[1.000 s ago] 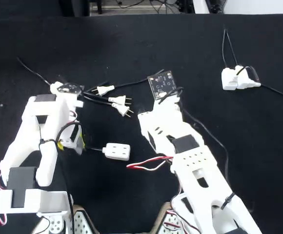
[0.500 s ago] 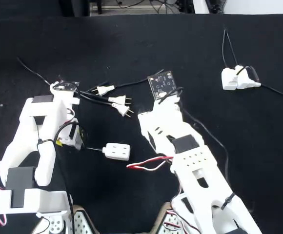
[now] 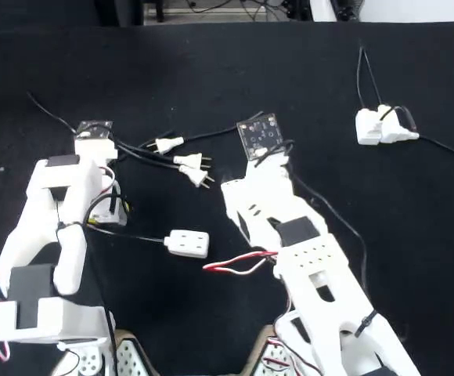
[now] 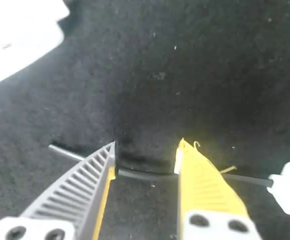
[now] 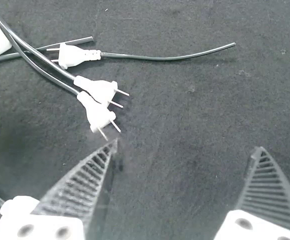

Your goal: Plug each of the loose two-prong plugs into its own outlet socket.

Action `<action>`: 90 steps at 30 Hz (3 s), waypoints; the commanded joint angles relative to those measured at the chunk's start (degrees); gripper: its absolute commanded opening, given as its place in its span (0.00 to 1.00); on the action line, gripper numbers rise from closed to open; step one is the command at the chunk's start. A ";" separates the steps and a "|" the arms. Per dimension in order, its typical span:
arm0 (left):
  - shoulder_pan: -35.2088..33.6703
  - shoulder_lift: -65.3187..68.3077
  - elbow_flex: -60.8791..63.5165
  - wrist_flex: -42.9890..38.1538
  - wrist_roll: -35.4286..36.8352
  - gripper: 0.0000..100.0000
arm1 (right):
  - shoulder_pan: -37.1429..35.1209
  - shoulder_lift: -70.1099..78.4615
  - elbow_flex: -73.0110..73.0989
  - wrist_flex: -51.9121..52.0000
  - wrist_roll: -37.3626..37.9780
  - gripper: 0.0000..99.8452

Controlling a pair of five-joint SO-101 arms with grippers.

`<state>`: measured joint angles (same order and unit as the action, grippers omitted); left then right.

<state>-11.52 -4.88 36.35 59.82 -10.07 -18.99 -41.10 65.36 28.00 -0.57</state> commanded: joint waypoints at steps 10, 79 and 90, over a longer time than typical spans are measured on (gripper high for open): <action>-0.48 9.58 -11.38 13.98 -1.67 0.20 | 0.97 -1.98 -0.40 -1.58 -0.09 0.38; -5.76 -5.54 5.32 -13.45 18.37 0.20 | -11.60 53.14 -41.80 8.62 20.57 0.38; -5.85 -5.63 5.32 -13.19 18.55 0.20 | -9.67 53.67 -42.51 8.62 20.66 0.18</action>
<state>-16.62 -7.96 42.07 46.73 8.13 -29.89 12.70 25.80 36.44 19.38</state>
